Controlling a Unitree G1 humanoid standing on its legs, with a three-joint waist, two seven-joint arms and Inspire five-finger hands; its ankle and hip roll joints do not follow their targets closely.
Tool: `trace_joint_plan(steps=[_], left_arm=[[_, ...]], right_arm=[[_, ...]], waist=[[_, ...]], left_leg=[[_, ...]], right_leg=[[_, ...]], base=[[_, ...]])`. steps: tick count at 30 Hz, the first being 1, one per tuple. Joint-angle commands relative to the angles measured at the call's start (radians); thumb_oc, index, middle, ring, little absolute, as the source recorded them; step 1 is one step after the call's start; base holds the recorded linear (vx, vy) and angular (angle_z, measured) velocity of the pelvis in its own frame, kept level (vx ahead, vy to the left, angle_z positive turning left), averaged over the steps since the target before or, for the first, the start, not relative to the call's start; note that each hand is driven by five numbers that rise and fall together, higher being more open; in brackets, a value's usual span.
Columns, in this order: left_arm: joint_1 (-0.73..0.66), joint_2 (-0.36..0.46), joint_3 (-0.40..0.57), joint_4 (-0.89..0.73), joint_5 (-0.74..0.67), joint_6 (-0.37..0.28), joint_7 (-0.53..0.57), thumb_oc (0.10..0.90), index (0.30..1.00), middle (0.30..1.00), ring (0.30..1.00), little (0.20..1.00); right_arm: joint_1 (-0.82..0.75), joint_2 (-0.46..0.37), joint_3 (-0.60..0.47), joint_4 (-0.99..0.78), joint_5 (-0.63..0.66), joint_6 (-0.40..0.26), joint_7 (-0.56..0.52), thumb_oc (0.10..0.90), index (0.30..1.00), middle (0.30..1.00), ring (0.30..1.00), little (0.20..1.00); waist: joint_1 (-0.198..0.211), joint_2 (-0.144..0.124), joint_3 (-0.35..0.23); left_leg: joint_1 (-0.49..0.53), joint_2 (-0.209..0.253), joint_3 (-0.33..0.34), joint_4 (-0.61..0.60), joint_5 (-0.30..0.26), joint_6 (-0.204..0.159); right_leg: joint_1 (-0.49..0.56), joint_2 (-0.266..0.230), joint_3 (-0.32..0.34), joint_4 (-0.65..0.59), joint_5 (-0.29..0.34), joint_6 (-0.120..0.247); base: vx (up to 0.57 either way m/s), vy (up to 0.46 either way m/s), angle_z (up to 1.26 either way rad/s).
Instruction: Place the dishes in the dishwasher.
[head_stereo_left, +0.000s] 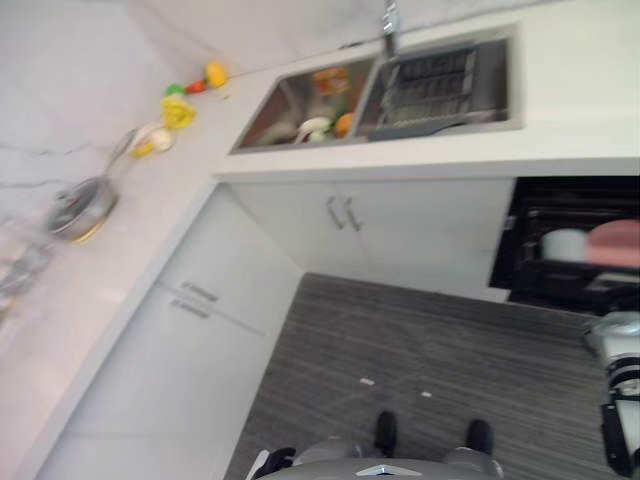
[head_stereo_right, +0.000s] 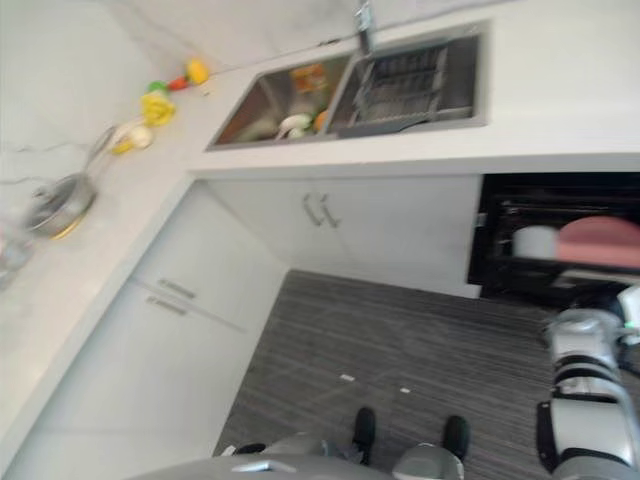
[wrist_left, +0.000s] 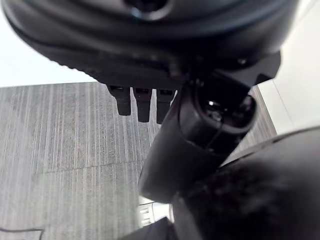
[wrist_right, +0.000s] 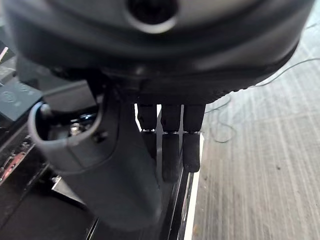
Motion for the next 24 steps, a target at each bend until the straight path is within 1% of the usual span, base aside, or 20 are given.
trace_joint_plan(steps=[1, 2, 3, 4, 5, 6, 7, 8, 10, 11, 12, 16, 17, 18, 20, 21, 22, 23, 24], left_arm=[[-0.136, 0.108, -0.008, 0.114, -0.114, -0.028, -0.070, 0.800, 0.900, 0.900, 0.900, 0.900], [-0.138, 0.108, 0.021, 0.102, -0.152, -0.010, -0.110, 0.800, 0.900, 0.900, 0.900, 0.900], [-0.130, 0.111, 0.035, 0.077, -0.172, -0.004, -0.123, 0.800, 0.900, 0.900, 0.900, 0.900], [-0.120, 0.112, 0.050, 0.058, -0.188, 0.003, -0.141, 0.800, 0.900, 0.900, 0.900, 0.900], [-0.120, 0.112, 0.050, 0.058, -0.188, 0.003, -0.141, 0.800, 0.900, 0.900, 0.900, 0.900], [-0.112, 0.119, 0.051, 0.053, -0.183, 0.012, -0.150, 0.800, 0.900, 0.900, 0.900, 0.900], [-0.106, 0.117, 0.056, 0.065, -0.166, 0.015, -0.159, 0.800, 0.900, 0.900, 0.900, 0.900], [-0.115, 0.108, 0.085, 0.109, -0.136, 0.018, -0.175, 0.800, 0.900, 0.900, 0.900, 0.900], [-0.115, 0.108, 0.085, 0.109, -0.136, 0.018, -0.175, 0.800, 0.900, 0.900, 0.900, 0.900], [-0.115, 0.111, 0.096, 0.117, -0.139, 0.020, -0.182, 0.800, 0.900, 0.900, 0.900, 0.900], [-0.115, 0.088, 0.121, 0.142, -0.119, 0.032, -0.194, 0.800, 0.900, 0.900, 0.900, 0.900], [-0.124, 0.058, 0.171, 0.191, -0.126, 0.027, -0.193, 0.800, 0.900, 0.900, 0.900, 0.900], [-0.124, 0.058, 0.171, 0.191, -0.126, 0.027, -0.193, 0.800, 0.900, 0.900, 0.900, 0.900], [-0.107, 0.039, 0.157, 0.141, -0.154, 0.043, -0.182, 0.800, 0.900, 0.900, 0.900, 0.900], [-0.101, 0.011, 0.144, 0.131, -0.171, 0.051, -0.167, 0.800, 0.900, 0.900, 0.900, 0.900], [-0.104, -0.003, 0.136, 0.132, -0.184, 0.052, -0.157, 0.800, 0.900, 0.900, 0.900, 0.900], [-0.104, -0.003, 0.136, 0.132, -0.184, 0.052, -0.157, 0.800, 0.900, 0.900, 0.900, 0.900], [-0.108, -0.018, 0.130, 0.133, -0.198, 0.056, -0.143, 0.800, 0.900, 0.900, 0.900, 0.900], [-0.111, -0.025, 0.126, 0.136, -0.204, 0.059, -0.144, 0.800, 0.900, 0.900, 0.900, 0.900]], right_arm=[[-0.246, 0.036, 0.072, -0.082, 0.081, -0.229, -0.010, 0.400, 0.300, 0.300, 0.300, 0.300], [-0.201, 0.054, 0.028, -0.101, 0.128, -0.281, -0.012, 0.400, 0.300, 0.300, 0.300, 0.300], [-0.173, 0.066, 0.009, -0.120, 0.155, -0.309, -0.008, 0.400, 0.300, 0.300, 0.300, 0.300], [-0.128, 0.080, -0.029, -0.144, 0.180, -0.345, 0.000, 0.560, 0.540, 0.540, 0.540, 0.540], [-0.128, 0.080, -0.029, -0.144, 0.180, -0.345, 0.000, 0.560, 0.540, 0.540, 0.540, 0.540], [-0.087, 0.089, -0.053, -0.152, 0.183, -0.368, 0.003, 0.778, 0.867, 0.867, 0.867, 0.867], [-0.043, 0.110, -0.077, -0.147, 0.188, -0.403, 0.003, 0.800, 0.900, 0.900, 0.900, 0.900], [0.047, 0.170, -0.092, -0.142, 0.197, -0.429, 0.024, 0.800, 0.900, 0.900, 0.900, 0.900], [0.047, 0.170, -0.092, -0.142, 0.197, -0.429, 0.024, 0.800, 0.900, 0.900, 0.900, 0.900], [0.101, 0.205, -0.107, -0.145, 0.199, -0.441, 0.024, 0.800, 0.900, 0.900, 0.900, 0.900], [0.235, 0.298, -0.119, -0.084, 0.218, -0.468, 0.069, 0.800, 0.900, 0.900, 0.900, 0.900], [0.370, 0.426, -0.075, 0.051, 0.202, -0.486, 0.084, 0.800, 0.900, 0.900, 0.900, 0.900], [0.370, 0.426, -0.075, 0.051, 0.202, -0.486, 0.084, 0.800, 0.900, 0.900, 0.900, 0.900], [0.433, 0.444, -0.063, 0.123, 0.211, -0.482, 0.102, 0.800, 0.900, 0.900, 0.900, 0.900], [0.466, 0.456, -0.035, 0.233, 0.202, -0.457, 0.123, 0.800, 0.900, 0.900, 0.900, 0.900], [0.484, 0.462, -0.006, 0.262, 0.185, -0.449, 0.126, 0.800, 0.900, 0.900, 0.900, 0.900], [0.484, 0.462, -0.006, 0.262, 0.185, -0.449, 0.126, 0.800, 0.900, 0.900, 0.900, 0.900], [0.507, 0.477, 0.037, 0.282, 0.148, -0.440, 0.115, 0.800, 0.900, 0.900, 0.900, 0.900], [0.519, 0.486, 0.059, 0.294, 0.127, -0.430, 0.108, 0.800, 0.900, 0.900, 0.900, 0.900]], waist=[[0.013, -0.124, -0.006], [0.021, -0.121, -0.013], [0.026, -0.121, -0.016], [0.027, -0.123, -0.021], [0.027, -0.123, -0.021], [0.029, -0.130, -0.029], [0.033, -0.141, -0.038], [0.033, -0.169, -0.049], [0.033, -0.169, -0.049], [0.037, -0.187, -0.058], [0.033, -0.230, -0.074], [0.013, -0.276, -0.096], [0.013, -0.276, -0.096], [0.000, -0.284, -0.108], [-0.015, -0.284, -0.114], [-0.026, -0.284, -0.116], [-0.026, -0.284, -0.116], [-0.044, -0.285, -0.117], [-0.053, -0.286, -0.118]], left_leg=[[-0.032, 0.053, 0.008, 0.007, 0.011, -0.017], [-0.032, 0.054, -0.002, 0.007, 0.014, -0.018], [-0.033, 0.054, -0.010, 0.007, 0.013, -0.019], [-0.032, 0.055, -0.020, 0.007, 0.013, -0.018], [-0.032, 0.055, -0.020, 0.007, 0.013, -0.018], [-0.030, 0.055, -0.029, 0.007, 0.011, -0.018], [-0.029, 0.056, -0.033, 0.007, 0.008, -0.017], [-0.025, 0.062, -0.030, 0.007, 0.005, -0.016], [-0.025, 0.062, -0.030, 0.007, 0.005, -0.016], [-0.025, 0.063, -0.029, 0.007, 0.003, -0.016], [-0.023, 0.069, -0.024, 0.007, -0.005, -0.013], [-0.017, 0.079, 0.019, 0.007, -0.020, -0.004], [-0.017, 0.079, 0.019, 0.007, -0.020, -0.004], [-0.013, 0.083, 0.040, 0.007, -0.028, 0.004], [-0.008, 0.084, 0.054, 0.007, -0.034, 0.008], [-0.004, 0.085, 0.061, 0.007, -0.038, 0.011], [-0.004, 0.085, 0.061, 0.007, -0.038, 0.011], [0.003, 0.086, 0.075, 0.007, -0.046, 0.014], [0.007, 0.087, 0.082, 0.007, -0.050, 0.016]], right_leg=[[0.073, -0.003, 0.049, 0.018, -0.150, 0.050], [0.082, -0.001, 0.041, 0.018, -0.157, 0.044], [0.088, -0.001, 0.030, 0.018, -0.160, 0.042], [0.095, 0.001, 0.020, 0.018, -0.164, 0.038], [0.095, 0.001, 0.020, 0.018, -0.164, 0.038], [0.102, 0.004, 0.012, 0.018, -0.168, 0.036], [0.109, 0.008, 0.007, 0.018, -0.174, 0.034], [0.113, 0.018, 0.010, 0.018, -0.180, 0.030], [0.113, 0.018, 0.010, 0.018, -0.180, 0.030], [0.112, 0.021, 0.013, 0.018, -0.182, 0.028], [0.109, 0.029, 0.014, 0.018, -0.184, 0.028], [0.084, 0.041, 0.061, 0.018, -0.178, 0.030], [0.084, 0.041, 0.061, 0.018, -0.178, 0.030], [0.071, 0.043, 0.088, 0.018, -0.169, 0.034], [0.064, 0.044, 0.107, 0.018, -0.161, 0.035], [0.060, 0.044, 0.118, 0.018, -0.156, 0.036], [0.060, 0.044, 0.118, 0.018, -0.156, 0.036], [0.058, 0.045, 0.138, 0.018, -0.151, 0.036], [0.056, 0.046, 0.149, 0.018, -0.148, 0.037]], base=[[0.01, -0.013, 0.21], [0.01, -0.026, 0.33], [0.00, -0.042, 0.24], [0.00, -0.028, 0.28], [0.01, -0.026, 0.36], [0.04, -0.031, 0.48], [0.07, -0.078, 0.57], [0.06, -0.067, 0.37], [0.03, -0.030, 0.13], [0.05, -0.057, 0.13], [0.06, -0.047, 0.08], [0.04, 0.001, -0.22], [0.03, 0.034, -0.52], [0.03, 0.058, -0.48], [0.02, 0.086, -0.59], [0.01, 0.059, -0.38], [0.01, 0.080, -0.53], [0.01, 0.073, -0.41], [0.01, 0.109, -0.62]])
